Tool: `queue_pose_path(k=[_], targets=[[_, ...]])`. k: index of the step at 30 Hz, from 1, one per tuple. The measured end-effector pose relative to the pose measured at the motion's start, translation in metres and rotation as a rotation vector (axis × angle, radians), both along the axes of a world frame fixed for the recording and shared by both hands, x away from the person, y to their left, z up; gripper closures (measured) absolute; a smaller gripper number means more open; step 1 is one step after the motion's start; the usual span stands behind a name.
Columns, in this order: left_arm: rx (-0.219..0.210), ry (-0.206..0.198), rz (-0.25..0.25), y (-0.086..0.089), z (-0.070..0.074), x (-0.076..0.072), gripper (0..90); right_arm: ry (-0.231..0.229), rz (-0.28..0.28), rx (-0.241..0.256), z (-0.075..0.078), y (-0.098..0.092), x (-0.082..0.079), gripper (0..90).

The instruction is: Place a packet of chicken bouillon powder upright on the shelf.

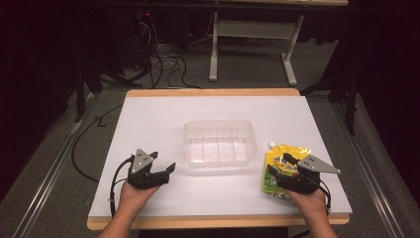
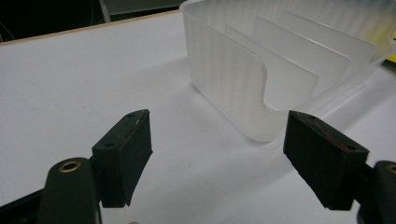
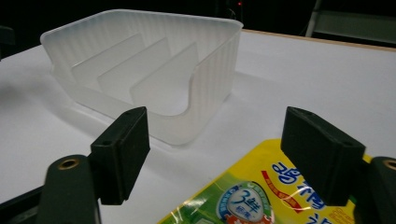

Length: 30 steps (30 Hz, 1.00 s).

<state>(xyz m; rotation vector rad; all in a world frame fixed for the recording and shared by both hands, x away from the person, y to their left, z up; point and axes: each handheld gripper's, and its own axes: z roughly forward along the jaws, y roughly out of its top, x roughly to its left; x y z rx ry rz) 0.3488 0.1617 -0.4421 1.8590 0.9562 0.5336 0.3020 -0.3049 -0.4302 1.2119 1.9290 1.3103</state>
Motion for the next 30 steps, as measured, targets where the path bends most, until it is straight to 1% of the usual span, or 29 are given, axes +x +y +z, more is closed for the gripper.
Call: queue_pose_path(k=[1,4,7,9,11,13,14,16,20,22,23,24,27,30], targets=[[0.006,-0.003,-0.006,-0.001,0.000,0.000,24.1,-0.004,-0.007,-0.002,0.001,-0.002,-0.001,29.0],[0.007,-0.009,-0.009,-0.002,0.000,0.000,24.3,-0.005,-0.063,-0.024,0.003,-0.011,-0.007,36.1],[-0.002,-0.010,-0.011,-0.002,0.000,0.001,24.6,0.018,-0.109,-0.029,0.001,-0.024,-0.012,39.9],[-0.005,-0.005,-0.016,-0.006,-0.001,0.004,24.8,0.026,-0.136,-0.036,0.000,-0.033,-0.018,42.5],[0.003,-0.003,-0.021,-0.009,-0.001,0.006,24.7,0.036,-0.171,-0.048,-0.002,-0.044,-0.024,46.2],[-0.002,-0.003,-0.026,-0.012,-0.001,0.008,24.8,0.064,-0.225,-0.063,-0.006,-0.055,-0.030,48.4],[-0.002,-0.003,-0.026,-0.012,-0.001,0.008,25.0,0.084,-0.249,-0.063,-0.008,-0.060,-0.032,50.0],[-0.023,-0.003,-0.033,-0.015,-0.001,0.012,25.4,0.118,-0.286,-0.062,-0.014,-0.069,-0.037,53.6],[-0.053,0.002,-0.027,-0.018,0.001,0.017,26.5,0.187,-0.345,-0.065,-0.025,-0.085,-0.042,66.0],[-0.075,-0.003,-0.021,-0.019,0.000,0.019,27.2,0.215,-0.363,-0.071,-0.030,-0.091,-0.044,72.7],[-0.075,-0.003,-0.021,-0.019,0.000,0.019,27.6,0.226,-0.366,-0.072,-0.031,-0.093,-0.044,76.7],[-0.084,0.005,-0.018,-0.021,0.000,0.021,27.7,0.236,-0.368,-0.071,-0.033,-0.095,-0.045,80.8],[-0.089,0.003,-0.007,-0.022,0.000,0.022,27.7,0.268,-0.384,-0.066,-0.036,-0.097,-0.045,89.5],[-0.088,0.006,-0.012,-0.023,0.000,0.022,27.7,0.303,-0.391,-0.068,-0.039,-0.096,-0.044,90.0]])
